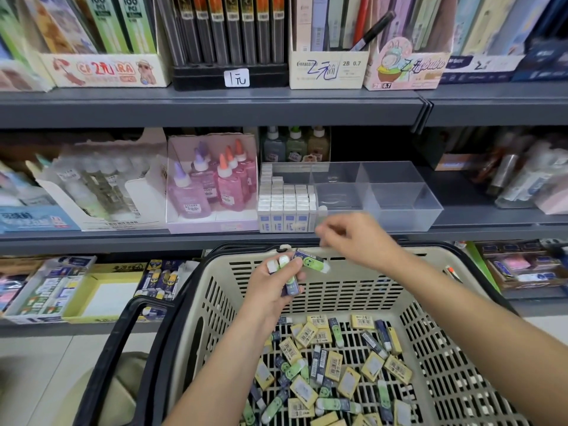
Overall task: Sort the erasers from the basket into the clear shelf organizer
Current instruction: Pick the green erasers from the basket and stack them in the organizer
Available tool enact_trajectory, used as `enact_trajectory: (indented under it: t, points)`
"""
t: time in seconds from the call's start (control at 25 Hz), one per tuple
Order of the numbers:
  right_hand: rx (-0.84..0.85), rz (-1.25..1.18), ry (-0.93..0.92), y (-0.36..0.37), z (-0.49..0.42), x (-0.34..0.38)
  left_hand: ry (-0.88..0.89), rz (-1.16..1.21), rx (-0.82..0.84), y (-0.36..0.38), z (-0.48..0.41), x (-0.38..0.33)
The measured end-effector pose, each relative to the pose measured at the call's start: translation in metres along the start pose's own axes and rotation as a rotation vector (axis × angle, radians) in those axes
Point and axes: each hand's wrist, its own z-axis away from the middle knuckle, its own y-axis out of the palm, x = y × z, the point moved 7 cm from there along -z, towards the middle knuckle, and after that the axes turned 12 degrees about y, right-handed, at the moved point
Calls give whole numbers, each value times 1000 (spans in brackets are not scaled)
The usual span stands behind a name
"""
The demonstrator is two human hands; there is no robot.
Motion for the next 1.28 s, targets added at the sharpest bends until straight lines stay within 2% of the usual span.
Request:
enact_trajectory:
  t: [0.08, 0.16, 0.24, 0.32, 0.36, 0.44, 0.52, 0.6, 0.8, 1.0, 1.08, 1.16, 1.2, 1.24, 1.28]
  points:
    - [202, 7, 33, 22, 23, -3, -9, 52, -8, 2, 1, 0]
    - [258, -144, 100, 27, 28, -10, -7, 70, -2, 6, 4, 0]
    - [202, -408, 225, 15, 19, -17, 12, 43, 14, 8, 5, -1]
    - [35, -537, 281, -10, 2, -24, 14, 17, 19, 9, 6, -1]
    - [-68, -505, 276, -26, -9, -25, 0, 15, 15, 9, 6, 0]
    - [-217, -254, 229, -53, -31, -20, -39, 17, 2, 10, 6, 2]
    - [-216, 54, 173, -57, -50, -12, -54, 5, -2, 9, 6, 4]
    - [-116, 188, 147, -43, -66, -10, -47, -4, 2, 9, 6, 4]
    - [112, 166, 222, -8, -83, -29, -36, -44, 23, 9, 4, 1]
    - [222, 328, 177, 8, -82, -34, 15, -82, 61, 15, 6, -5]
    - [137, 299, 157, -1, -76, -24, 19, -75, 49, 14, 6, -6]
    - [-97, 198, 67, -19, -61, -5, 27, -77, 44, 13, 6, -6]
    - [-152, 133, 11, -22, -49, 4, 38, -88, 50, 14, 6, -7]
    - [-107, 81, -37, -18, -36, 11, 51, -102, 64, 15, 6, -8]
    - [24, 38, -66, -9, -25, 16, 60, -113, 84, 17, 7, -10]
